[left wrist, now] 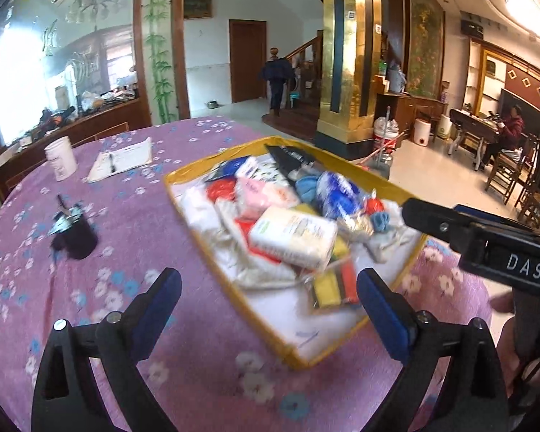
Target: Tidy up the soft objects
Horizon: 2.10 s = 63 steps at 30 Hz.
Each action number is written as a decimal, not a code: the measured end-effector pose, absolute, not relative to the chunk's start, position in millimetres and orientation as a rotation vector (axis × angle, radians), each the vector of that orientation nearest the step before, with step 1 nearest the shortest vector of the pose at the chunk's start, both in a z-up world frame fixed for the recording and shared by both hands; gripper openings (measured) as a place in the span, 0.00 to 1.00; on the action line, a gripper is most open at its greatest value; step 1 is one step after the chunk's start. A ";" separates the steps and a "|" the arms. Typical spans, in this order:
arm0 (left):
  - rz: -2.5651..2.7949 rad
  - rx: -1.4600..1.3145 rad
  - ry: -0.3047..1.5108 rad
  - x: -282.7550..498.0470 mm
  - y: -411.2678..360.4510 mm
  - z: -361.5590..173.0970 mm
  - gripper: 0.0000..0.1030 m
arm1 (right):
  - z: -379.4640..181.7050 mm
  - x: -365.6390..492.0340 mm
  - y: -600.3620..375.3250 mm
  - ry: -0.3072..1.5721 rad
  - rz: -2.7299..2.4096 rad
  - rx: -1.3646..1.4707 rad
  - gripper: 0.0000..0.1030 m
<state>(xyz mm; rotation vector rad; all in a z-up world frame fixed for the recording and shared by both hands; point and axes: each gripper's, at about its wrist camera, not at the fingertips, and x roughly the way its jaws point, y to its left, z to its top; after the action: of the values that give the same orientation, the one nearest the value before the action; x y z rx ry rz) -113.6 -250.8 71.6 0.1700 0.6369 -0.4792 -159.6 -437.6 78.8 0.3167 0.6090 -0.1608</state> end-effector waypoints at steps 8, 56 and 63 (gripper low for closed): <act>-0.461 0.195 0.578 -135.5 -233.0 71.5 1.00 | 60.6 -171.2 -423.6 0.568 -0.191 0.375 0.96; -0.292 0.300 0.582 -127.5 -226.4 53.7 1.00 | 58.8 -171.3 -408.9 0.528 -0.211 0.320 0.96; -0.303 0.299 0.576 -129.7 -226.3 57.1 1.00 | 61.8 -173.7 -410.9 0.519 -0.215 0.323 0.96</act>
<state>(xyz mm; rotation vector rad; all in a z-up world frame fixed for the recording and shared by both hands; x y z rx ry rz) -129.7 -226.3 57.1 0.2993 0.5759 -0.3033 -173.7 -410.9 61.8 0.3227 0.5186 -0.2150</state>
